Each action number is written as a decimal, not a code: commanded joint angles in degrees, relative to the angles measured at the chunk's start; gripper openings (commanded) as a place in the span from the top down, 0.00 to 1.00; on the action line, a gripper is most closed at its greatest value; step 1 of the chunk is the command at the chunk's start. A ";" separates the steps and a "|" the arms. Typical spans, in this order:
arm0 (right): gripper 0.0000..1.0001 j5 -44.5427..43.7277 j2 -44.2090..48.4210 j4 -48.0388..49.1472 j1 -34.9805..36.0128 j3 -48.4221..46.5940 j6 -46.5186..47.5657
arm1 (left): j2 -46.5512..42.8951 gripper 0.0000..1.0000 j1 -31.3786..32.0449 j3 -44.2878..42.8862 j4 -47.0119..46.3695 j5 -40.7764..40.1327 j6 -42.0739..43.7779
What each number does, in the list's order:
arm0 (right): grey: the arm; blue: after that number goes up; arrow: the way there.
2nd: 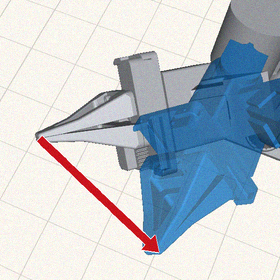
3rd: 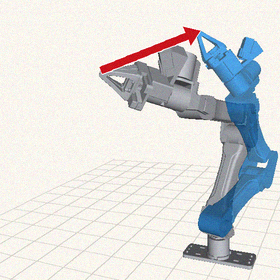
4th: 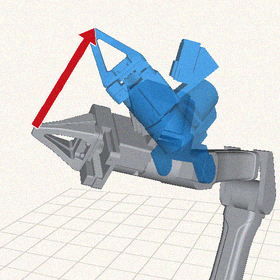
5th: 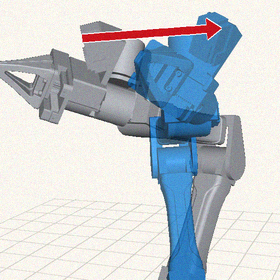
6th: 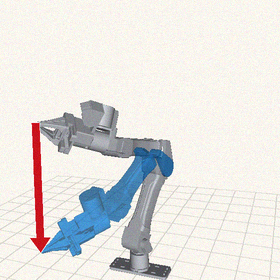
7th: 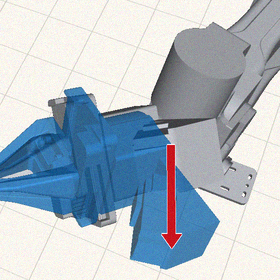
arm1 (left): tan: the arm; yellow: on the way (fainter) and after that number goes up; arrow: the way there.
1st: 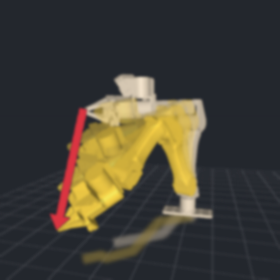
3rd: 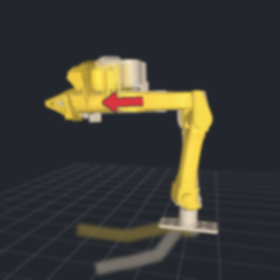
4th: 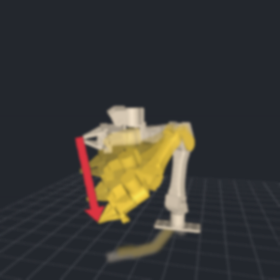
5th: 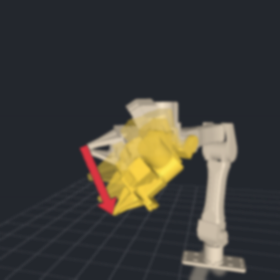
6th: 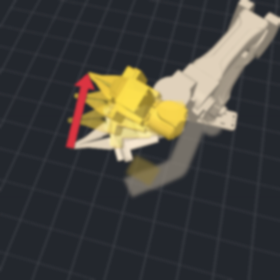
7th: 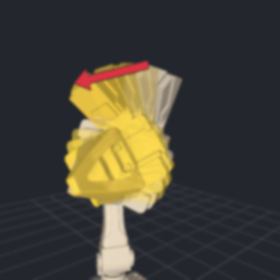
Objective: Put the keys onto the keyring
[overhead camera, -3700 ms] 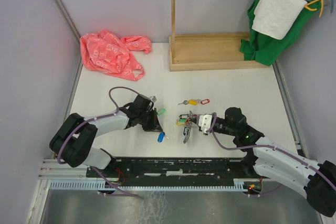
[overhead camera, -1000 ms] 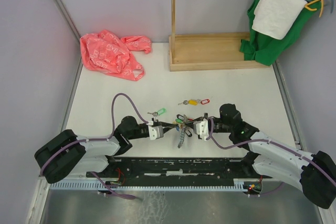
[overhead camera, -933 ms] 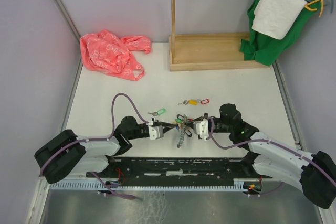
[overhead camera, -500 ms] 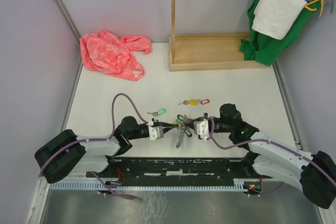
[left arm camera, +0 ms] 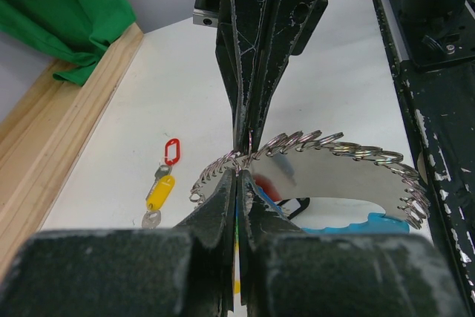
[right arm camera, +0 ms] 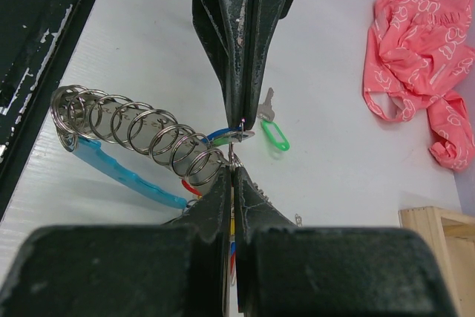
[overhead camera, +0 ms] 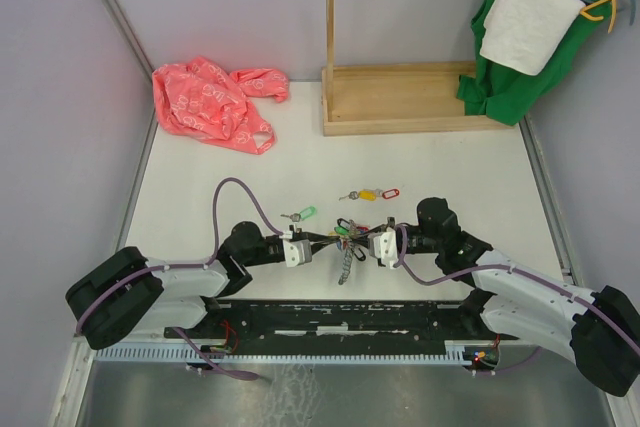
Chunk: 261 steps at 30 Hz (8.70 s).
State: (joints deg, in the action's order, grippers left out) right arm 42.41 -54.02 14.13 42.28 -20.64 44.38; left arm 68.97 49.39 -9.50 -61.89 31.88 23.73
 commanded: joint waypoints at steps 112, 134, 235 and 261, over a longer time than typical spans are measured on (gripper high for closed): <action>0.99 -2.71 2.19 4.61 0.15 -0.69 -2.37 | 0.36 0.97 0.65 -3.51 -2.04 0.90 -0.91; 0.99 -1.53 1.46 5.29 0.14 -0.54 -2.82 | 1.51 0.97 0.64 -4.04 -2.91 1.14 -1.64; 0.99 0.97 0.16 7.18 0.22 -2.31 -5.05 | 3.33 0.97 0.89 -4.21 -6.34 2.75 -5.51; 0.99 -3.63 5.35 2.00 0.17 -0.54 -2.28 | 1.19 0.97 0.75 -3.15 -3.39 -0.61 -4.56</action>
State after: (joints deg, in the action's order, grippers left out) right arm 38.48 -49.76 12.78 42.28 -20.51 41.63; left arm 70.22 50.02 -12.05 -62.67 31.55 19.18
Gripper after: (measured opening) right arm 0.015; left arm 0.035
